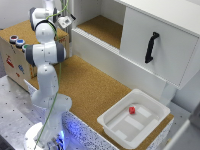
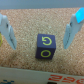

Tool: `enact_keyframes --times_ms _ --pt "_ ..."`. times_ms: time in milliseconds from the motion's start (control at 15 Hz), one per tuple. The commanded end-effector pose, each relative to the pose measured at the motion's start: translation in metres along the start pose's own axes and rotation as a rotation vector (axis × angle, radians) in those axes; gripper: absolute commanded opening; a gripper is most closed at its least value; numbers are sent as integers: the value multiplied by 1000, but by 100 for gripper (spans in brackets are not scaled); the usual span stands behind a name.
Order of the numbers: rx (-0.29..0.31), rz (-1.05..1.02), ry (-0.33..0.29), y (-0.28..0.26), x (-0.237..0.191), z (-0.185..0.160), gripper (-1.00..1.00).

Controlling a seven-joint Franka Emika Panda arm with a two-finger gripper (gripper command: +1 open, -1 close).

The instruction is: Place the purple block on top of the drawer

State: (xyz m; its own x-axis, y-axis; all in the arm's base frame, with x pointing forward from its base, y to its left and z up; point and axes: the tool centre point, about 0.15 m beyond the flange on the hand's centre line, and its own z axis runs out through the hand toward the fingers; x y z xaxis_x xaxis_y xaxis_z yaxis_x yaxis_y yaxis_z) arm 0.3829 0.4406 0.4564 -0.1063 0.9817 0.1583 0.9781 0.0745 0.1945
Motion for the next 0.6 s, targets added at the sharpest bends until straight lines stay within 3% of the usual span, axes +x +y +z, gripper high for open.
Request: enact_keyframes --times_ms 0,267,533 --pt "-9 65 -20 -5 -13 -2 100" --pt "-39 290 -101 -24 -78 -6 100" --pt "-30 433 -52 -57 -151 -2 100"
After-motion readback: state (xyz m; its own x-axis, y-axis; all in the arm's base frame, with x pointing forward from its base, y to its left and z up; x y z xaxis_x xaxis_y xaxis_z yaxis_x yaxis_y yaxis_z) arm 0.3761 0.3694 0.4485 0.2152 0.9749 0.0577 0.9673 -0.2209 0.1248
